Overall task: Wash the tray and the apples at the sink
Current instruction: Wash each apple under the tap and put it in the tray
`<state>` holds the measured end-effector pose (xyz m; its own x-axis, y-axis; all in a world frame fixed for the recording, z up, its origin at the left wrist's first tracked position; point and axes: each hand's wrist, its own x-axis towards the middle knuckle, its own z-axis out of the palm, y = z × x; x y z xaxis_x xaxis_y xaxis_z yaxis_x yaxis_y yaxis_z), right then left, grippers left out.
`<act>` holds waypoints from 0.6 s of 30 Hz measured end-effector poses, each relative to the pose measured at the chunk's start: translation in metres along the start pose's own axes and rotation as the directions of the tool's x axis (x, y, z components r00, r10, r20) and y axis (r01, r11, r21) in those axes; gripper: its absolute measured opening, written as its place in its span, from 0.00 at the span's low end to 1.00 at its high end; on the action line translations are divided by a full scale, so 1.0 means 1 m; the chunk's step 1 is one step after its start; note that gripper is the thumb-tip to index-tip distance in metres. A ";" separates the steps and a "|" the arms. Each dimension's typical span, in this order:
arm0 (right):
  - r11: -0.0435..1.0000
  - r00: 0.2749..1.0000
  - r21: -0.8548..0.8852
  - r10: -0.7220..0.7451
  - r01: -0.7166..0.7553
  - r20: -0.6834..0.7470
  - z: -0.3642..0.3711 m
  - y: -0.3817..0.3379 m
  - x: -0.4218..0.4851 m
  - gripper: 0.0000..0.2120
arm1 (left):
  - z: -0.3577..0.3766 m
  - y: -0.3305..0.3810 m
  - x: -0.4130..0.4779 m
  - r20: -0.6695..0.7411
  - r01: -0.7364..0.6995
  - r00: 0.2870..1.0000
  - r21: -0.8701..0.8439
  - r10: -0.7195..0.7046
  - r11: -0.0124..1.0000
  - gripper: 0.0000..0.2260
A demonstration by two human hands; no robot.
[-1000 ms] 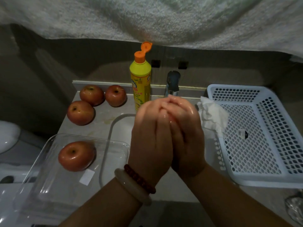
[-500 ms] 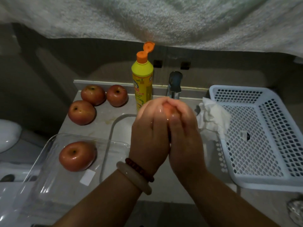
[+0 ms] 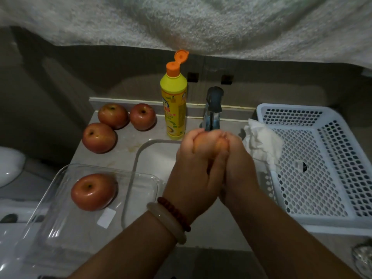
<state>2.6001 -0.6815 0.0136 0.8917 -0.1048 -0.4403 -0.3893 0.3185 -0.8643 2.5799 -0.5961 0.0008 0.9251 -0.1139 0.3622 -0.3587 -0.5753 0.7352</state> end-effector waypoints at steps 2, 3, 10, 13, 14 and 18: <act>0.979 0.981 0.076 0.182 -0.187 0.070 -0.008 -0.004 0.001 0.14 | -0.006 -0.008 0.001 0.107 -0.056 0.993 0.041 0.052 0.998 0.18; 0.978 0.978 0.060 0.197 -0.201 0.071 -0.012 -0.003 0.000 0.13 | -0.009 -0.011 0.003 0.144 -0.089 0.986 0.072 0.078 0.993 0.19; 0.983 0.983 -0.103 0.160 -0.151 0.085 -0.027 -0.008 -0.001 0.15 | -0.027 -0.028 0.012 0.302 -0.277 0.919 0.042 0.252 0.960 0.39; 0.971 0.980 -0.170 0.182 -0.166 0.083 -0.030 -0.010 0.003 0.14 | -0.027 -0.029 0.012 0.294 -0.264 0.923 0.017 0.248 0.964 0.40; 0.972 0.982 -0.186 0.164 -0.145 0.093 -0.030 -0.010 0.005 0.14 | -0.026 -0.029 0.012 0.280 -0.247 0.931 0.016 0.233 0.969 0.40; 0.933 0.995 -0.358 -0.005 0.043 0.105 -0.027 -0.016 0.003 0.19 | -0.021 -0.034 0.011 0.233 -0.196 0.956 0.049 0.180 0.979 0.40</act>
<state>2.6029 -0.7124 0.0196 0.9131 -0.0074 -0.4077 -0.4077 -0.0447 -0.9120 2.5994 -0.5609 -0.0089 0.8487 -0.4013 0.3446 -0.5266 -0.5804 0.6211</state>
